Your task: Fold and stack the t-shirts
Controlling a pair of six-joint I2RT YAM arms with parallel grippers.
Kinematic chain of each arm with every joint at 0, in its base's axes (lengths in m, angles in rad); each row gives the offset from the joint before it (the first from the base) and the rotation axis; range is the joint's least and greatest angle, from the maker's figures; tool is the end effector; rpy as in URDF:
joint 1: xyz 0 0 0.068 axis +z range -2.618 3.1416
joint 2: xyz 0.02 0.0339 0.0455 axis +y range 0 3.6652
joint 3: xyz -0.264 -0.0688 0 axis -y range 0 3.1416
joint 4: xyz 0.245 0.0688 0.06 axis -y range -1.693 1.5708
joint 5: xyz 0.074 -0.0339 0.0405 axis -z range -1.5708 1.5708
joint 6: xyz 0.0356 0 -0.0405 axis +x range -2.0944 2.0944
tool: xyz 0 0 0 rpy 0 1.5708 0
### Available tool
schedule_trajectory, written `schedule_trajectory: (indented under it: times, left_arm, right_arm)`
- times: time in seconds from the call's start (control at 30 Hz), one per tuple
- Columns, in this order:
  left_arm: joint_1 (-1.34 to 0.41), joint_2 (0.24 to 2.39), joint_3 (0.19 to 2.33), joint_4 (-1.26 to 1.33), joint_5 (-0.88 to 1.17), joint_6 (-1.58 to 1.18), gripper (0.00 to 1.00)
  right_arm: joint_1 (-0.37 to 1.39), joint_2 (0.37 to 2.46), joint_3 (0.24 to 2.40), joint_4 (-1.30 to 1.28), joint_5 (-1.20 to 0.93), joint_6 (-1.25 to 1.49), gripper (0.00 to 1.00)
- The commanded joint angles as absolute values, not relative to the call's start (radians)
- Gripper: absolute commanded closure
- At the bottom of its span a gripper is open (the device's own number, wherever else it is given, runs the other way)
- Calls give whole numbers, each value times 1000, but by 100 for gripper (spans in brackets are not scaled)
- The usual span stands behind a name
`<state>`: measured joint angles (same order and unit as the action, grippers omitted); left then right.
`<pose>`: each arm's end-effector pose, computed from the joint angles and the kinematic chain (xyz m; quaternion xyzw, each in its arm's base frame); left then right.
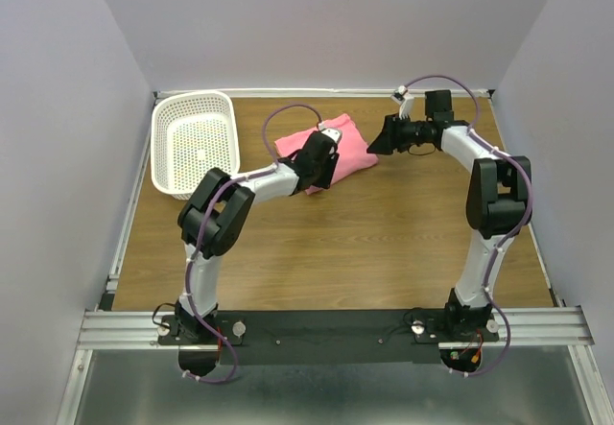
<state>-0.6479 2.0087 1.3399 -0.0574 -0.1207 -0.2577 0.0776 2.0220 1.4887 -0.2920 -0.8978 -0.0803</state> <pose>0.3559 -0.2640 0.1751 0.1523 0.8980 -0.1295 0.3920 0.4384 0.0620 0.2075 -0.2237 0.8240 0.4037 0.3286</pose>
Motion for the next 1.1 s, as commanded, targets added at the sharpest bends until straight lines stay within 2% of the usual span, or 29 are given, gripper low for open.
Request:
schedule_trajectory:
  times: [0.0,0.07,0.17,0.27,0.3,0.5,0.67,0.7,0.87,1.07]
  left_arm:
    - [-666,2042,1362,-166,-187,-201,48]
    - [-675,2062,1374,-187,-192,-187,48]
    - [-680,2082,1387,-215,-219,-183,56]
    - [-686,2066,1375,-218,-236,-180,77]
    - [-695,2057,1359,-219,-236,-172,100]
    - [-771,1970,1234,-229,-227,-175,100]
    - [-862,1889,1083,-213,-176,-260,100]
    - [-873,1878,1062,-207,-172,-273,100]
    - [-911,1819,976,-167,-150,-345,100]
    - [-930,1790,950,-149,-153,-370,100]
  right_arm:
    - [61,1980,1489,-318,-876,-87,37]
    - [61,1979,1496,-321,-877,-84,37]
    - [61,1977,1500,-324,-877,-81,37]
    - [61,1973,1505,-328,-873,-87,37]
    - [60,1970,1505,-331,-876,-87,37]
    - [66,1997,1558,-330,-908,-58,37]
    - [115,2101,1660,-330,-969,-3,39]
    - [126,2123,1678,-330,-977,32,41]
    - [218,2241,1735,-333,-1020,107,67]
    - [287,2264,1681,-344,-1035,104,81]
